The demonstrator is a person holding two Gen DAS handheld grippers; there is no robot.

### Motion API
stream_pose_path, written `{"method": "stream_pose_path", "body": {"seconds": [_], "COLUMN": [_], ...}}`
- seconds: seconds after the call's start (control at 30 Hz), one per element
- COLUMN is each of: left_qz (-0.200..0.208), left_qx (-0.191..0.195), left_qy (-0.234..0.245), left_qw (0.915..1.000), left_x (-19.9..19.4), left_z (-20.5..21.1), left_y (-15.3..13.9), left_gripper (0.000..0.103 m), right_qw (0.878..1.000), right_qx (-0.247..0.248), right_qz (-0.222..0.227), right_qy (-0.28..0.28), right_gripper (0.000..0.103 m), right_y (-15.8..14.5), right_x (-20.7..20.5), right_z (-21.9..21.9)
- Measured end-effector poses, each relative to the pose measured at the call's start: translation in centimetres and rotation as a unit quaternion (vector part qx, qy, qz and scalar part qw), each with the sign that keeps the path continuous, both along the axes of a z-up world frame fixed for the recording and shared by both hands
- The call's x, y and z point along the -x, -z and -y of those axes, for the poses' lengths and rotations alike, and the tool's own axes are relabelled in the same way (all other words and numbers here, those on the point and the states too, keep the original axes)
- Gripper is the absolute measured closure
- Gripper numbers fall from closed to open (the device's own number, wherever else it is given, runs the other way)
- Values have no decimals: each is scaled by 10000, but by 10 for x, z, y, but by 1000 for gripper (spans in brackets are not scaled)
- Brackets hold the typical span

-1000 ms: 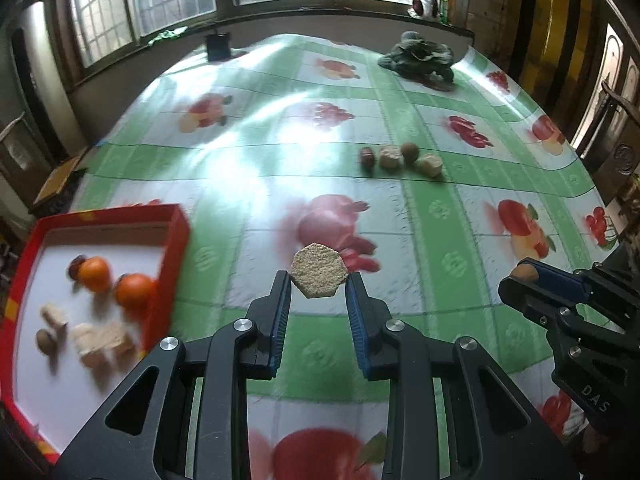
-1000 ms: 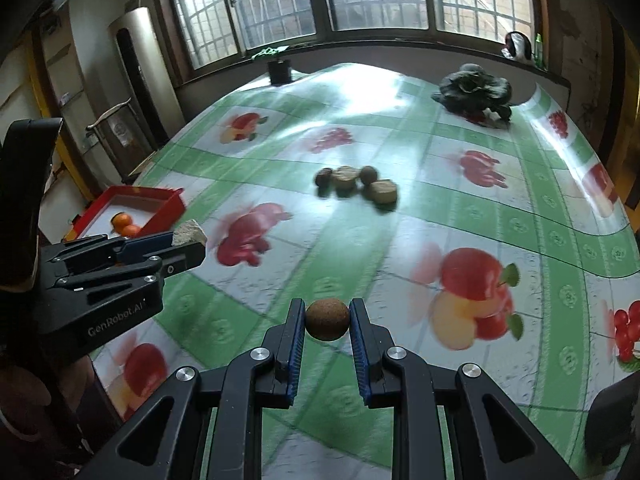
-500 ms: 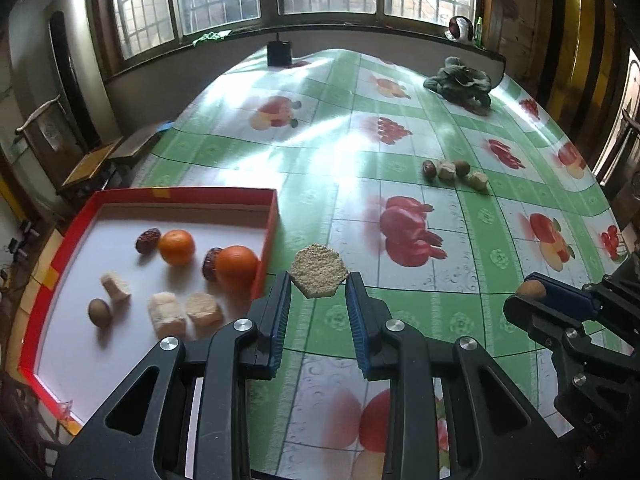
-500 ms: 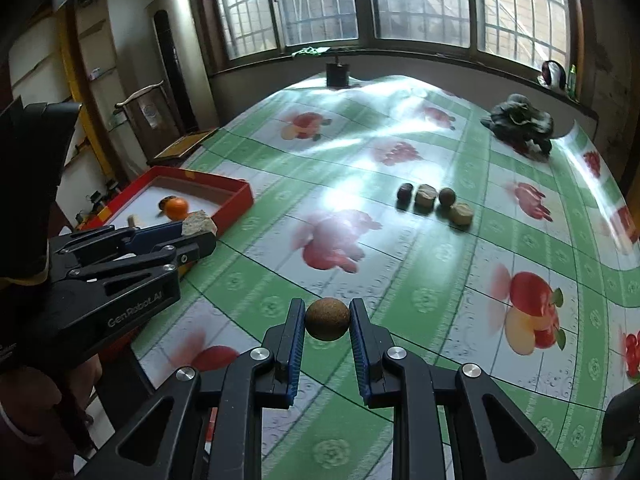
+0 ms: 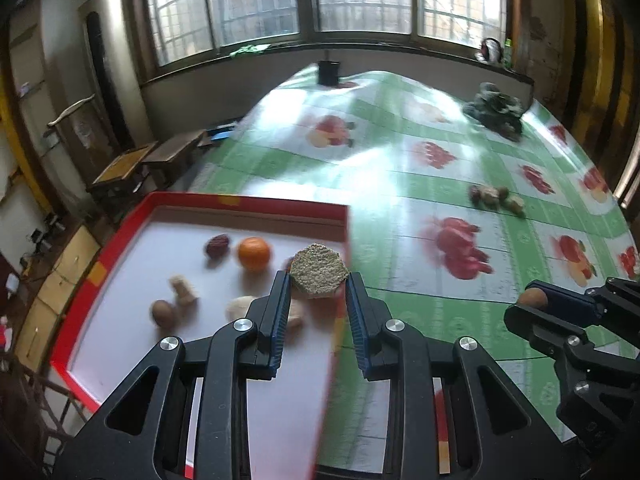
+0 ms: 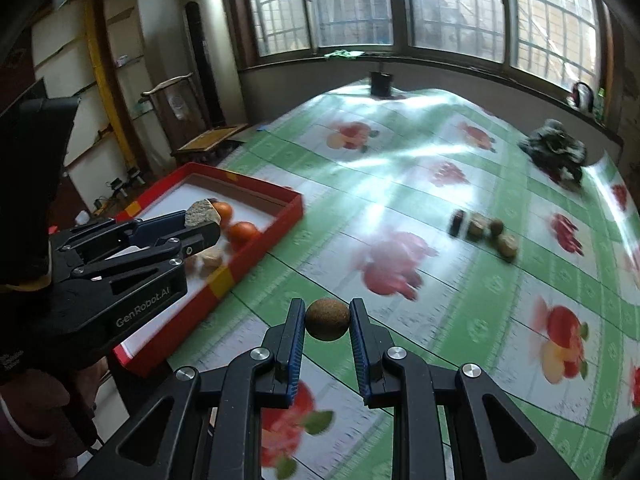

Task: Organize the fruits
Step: 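Carry the ball and hexagonal chunk into the tray and open both tools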

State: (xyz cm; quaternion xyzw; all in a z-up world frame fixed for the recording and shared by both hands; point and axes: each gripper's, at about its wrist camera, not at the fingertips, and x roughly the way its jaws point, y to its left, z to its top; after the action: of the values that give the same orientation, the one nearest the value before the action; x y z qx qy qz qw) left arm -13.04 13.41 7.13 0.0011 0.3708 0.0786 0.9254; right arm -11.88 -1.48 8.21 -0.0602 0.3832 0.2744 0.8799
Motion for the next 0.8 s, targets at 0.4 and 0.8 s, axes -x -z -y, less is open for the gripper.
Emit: {"method": "stream_pose_path", "body": {"seconds": [0.4, 0.8], "left_qz": [10, -224], "left_qx": [-86, 243], "left_qy": [-595, -972], "left_qw": [9982, 9947], "left_x": [18, 28], "left_z": [-59, -105], "left_y": [9, 28], "left_gripper": [76, 76], "right_qw": [9977, 9904], "right_qx": [150, 330], "right_qz": [-3, -28], "right_qy": [-657, -1344], "right_gripper": [82, 82], "right_y": [3, 9], "right_x": [-4, 5], "right_z": [-69, -128]}}
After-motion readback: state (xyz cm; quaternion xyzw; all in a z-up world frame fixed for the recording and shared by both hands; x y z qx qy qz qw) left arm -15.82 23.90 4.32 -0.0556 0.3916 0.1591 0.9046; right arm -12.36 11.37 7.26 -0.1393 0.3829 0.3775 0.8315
